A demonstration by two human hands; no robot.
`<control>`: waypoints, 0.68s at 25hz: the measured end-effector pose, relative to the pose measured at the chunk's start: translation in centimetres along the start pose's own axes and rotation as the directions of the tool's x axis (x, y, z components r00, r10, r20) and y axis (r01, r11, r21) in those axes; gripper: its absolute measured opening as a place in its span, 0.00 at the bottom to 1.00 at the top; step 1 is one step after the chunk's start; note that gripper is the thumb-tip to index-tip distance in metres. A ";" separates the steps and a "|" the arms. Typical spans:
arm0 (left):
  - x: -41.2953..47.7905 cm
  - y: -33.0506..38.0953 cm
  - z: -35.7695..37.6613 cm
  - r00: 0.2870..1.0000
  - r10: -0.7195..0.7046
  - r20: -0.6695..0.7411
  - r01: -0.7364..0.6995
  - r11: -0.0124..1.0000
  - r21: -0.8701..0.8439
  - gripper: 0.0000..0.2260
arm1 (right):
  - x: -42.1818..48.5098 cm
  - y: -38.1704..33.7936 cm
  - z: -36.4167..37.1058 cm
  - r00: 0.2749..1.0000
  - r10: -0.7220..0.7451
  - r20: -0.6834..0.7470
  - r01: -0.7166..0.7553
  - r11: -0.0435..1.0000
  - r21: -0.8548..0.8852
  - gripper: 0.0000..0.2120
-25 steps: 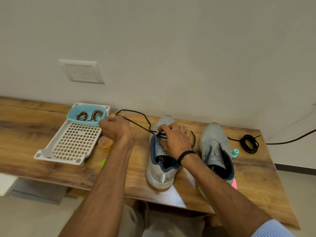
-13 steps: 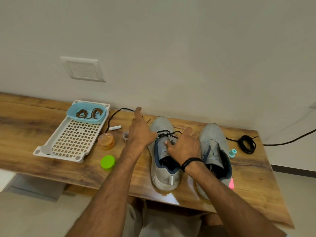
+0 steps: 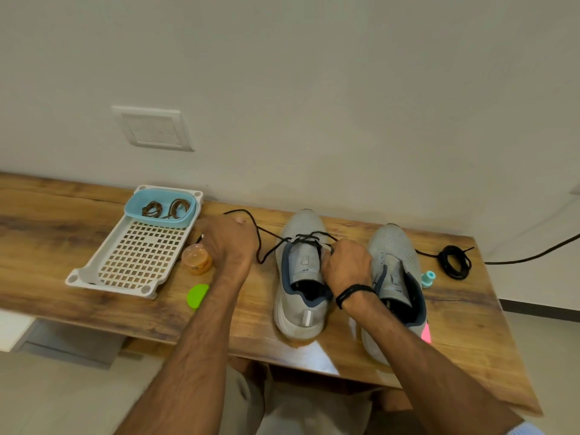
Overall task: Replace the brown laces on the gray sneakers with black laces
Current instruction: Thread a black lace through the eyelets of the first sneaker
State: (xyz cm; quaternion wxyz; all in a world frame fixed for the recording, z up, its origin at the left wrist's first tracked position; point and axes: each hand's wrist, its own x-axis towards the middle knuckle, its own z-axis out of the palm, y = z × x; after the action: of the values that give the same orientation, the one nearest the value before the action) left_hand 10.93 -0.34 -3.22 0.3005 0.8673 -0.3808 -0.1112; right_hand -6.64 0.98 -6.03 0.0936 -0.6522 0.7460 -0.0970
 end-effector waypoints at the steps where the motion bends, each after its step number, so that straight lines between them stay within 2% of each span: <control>1: 0.0 -0.1 -0.4 0.991 -0.065 -0.118 0.060 0.997 -0.044 0.15 | 0.1 0.1 -0.1 1.000 0.018 -0.007 -0.018 1.000 0.001 0.12; 2: -0.1 -0.2 -0.5 0.982 -0.091 -0.163 0.083 0.995 -0.057 0.15 | 0.2 0.1 -0.1 0.999 0.030 -0.013 -0.030 1.000 0.004 0.11; 4: -0.7 -0.1 -0.3 0.995 -0.005 -0.099 0.007 1.000 0.022 0.15 | 0.3 0.0 0.0 0.999 0.032 -0.017 -0.031 0.999 0.019 0.12; 6: -0.9 0.0 0.2 0.974 0.222 0.033 -0.225 0.969 0.107 0.25 | 0.3 -0.2 0.1 0.999 0.031 -0.013 -0.031 0.999 0.026 0.12; 7: -0.9 0.0 0.7 0.933 0.342 0.110 -0.353 0.931 0.094 0.27 | 0.3 -0.2 0.1 0.999 0.034 -0.014 -0.034 0.999 0.026 0.12; 9: -1.1 0.3 1.6 0.832 0.472 0.293 -0.504 0.863 0.042 0.23 | 0.3 -0.2 0.1 0.999 0.032 -0.022 -0.032 0.999 0.028 0.12; 10: -1.3 0.4 2.1 0.793 0.476 0.381 -0.531 0.846 0.050 0.18 | 0.3 -0.2 0.0 0.999 0.030 -0.020 -0.029 0.999 0.029 0.12; 12: -1.3 0.4 2.6 0.771 0.446 0.454 -0.542 0.834 0.100 0.10 | 0.2 -0.3 -0.1 1.000 0.028 -0.014 -0.028 0.999 0.042 0.11; 14: -1.1 0.5 2.3 0.804 0.432 0.409 -0.513 0.852 0.109 0.08 | 0.3 -0.1 -0.2 1.000 0.028 -0.006 -0.028 0.998 0.059 0.12; 15: -1.0 0.4 1.9 0.853 0.407 0.326 -0.464 0.878 0.119 0.08 | 0.4 0.0 -0.3 0.999 0.036 -0.001 -0.036 0.997 0.068 0.12; 17: -0.6 0.0 0.7 0.968 0.252 0.004 -0.252 0.965 0.074 0.10 | 0.6 0.3 -0.5 0.998 0.058 0.002 -0.058 0.995 0.081 0.12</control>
State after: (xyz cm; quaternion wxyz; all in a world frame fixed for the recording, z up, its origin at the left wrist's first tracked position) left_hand 10.25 -0.23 -3.86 0.2807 0.8228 -0.4910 -0.0556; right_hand -7.12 0.44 -5.62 0.1227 -0.6258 0.7602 -0.1244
